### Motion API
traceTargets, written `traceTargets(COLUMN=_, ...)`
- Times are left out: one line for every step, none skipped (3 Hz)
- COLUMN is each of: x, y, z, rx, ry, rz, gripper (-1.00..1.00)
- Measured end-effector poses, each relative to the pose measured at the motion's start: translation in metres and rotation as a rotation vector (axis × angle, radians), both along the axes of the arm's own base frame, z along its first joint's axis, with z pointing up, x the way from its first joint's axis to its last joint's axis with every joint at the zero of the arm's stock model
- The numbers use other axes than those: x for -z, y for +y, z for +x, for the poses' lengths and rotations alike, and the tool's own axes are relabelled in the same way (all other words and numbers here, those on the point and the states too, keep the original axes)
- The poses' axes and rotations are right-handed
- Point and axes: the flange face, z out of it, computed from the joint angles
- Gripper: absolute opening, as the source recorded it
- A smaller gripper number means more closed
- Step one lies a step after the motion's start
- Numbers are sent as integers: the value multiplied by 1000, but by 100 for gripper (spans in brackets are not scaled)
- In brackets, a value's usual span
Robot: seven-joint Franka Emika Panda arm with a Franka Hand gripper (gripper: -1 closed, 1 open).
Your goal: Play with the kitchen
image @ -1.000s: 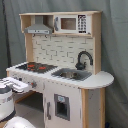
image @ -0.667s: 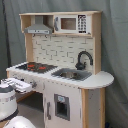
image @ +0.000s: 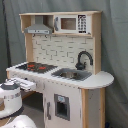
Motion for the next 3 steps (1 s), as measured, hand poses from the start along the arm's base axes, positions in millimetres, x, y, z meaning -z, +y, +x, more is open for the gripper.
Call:
traceTargets(x=4, y=2, z=20, rx=-13, ry=10, rz=-11, gripper=100)
traceTargets(x=21, y=6, z=31, rx=-56, ry=40, rz=-10, gripper=100)
traceTargets(x=38, y=1, z=41, rx=-81, ry=74, rz=20, gripper=100)
